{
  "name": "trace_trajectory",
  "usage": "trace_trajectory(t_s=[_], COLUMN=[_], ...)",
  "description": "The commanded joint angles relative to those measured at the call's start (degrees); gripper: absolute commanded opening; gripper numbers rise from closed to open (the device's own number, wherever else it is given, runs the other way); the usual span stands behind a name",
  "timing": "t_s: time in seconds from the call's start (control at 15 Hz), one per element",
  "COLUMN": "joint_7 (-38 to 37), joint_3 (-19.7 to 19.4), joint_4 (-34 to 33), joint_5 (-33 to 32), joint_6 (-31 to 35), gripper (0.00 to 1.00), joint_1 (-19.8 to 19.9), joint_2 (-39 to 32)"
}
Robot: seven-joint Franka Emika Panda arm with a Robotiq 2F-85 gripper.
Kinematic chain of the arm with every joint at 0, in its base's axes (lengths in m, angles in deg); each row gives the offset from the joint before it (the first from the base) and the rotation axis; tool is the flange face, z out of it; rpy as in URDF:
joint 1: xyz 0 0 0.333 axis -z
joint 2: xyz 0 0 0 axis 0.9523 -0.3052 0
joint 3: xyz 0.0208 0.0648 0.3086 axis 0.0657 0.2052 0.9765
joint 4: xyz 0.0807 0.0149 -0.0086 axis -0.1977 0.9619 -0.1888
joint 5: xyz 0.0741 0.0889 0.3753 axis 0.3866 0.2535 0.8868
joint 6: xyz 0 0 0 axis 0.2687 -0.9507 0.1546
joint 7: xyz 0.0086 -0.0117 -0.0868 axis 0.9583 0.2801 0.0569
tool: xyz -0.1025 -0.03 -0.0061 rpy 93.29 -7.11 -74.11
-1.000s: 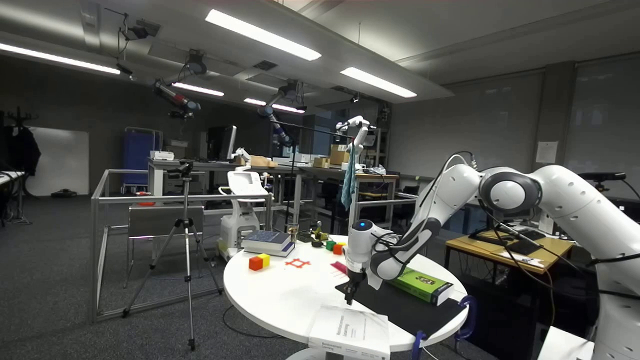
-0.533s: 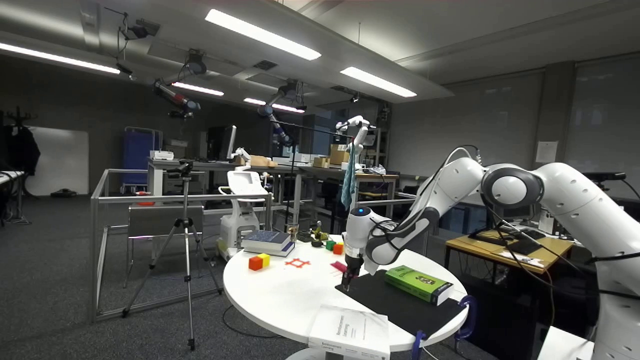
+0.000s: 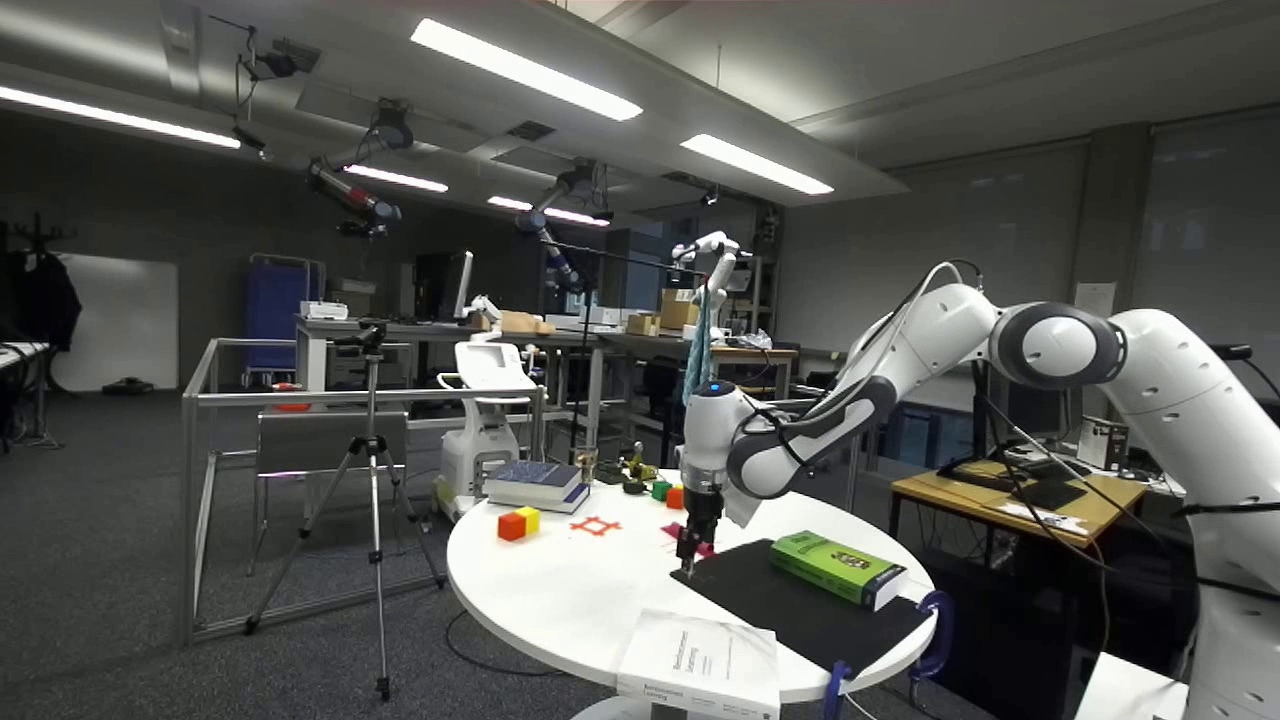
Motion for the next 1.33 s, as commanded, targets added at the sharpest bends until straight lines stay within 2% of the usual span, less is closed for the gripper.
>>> trace_trajectory(t_s=[0.0, 0.2, 0.33, 0.4, 0.6, 1.27], joint_7=[-1.28, -2.55, -1.11, -1.75, -1.71, -1.70], joint_3=[2.44, 3.70, 6.26, 4.60, 5.73, 5.72], joint_4=[4.70, 5.35, 5.88, 2.64, 2.70, 2.71], joint_5=[0.37, 0.29, 3.78, 1.27, 2.65, 2.71], joint_6=[-1.33, -1.12, -2.96, -0.72, -1.83, -1.83], gripper=[1.00, 1.00, 1.00, 1.00, 1.00, 1.00], joint_1=[-0.60, -1.59, -0.67, -1.42, -1.52, -1.32], joint_2=[4.11, 3.98, 4.41, 0.97, 0.98, 0.99])
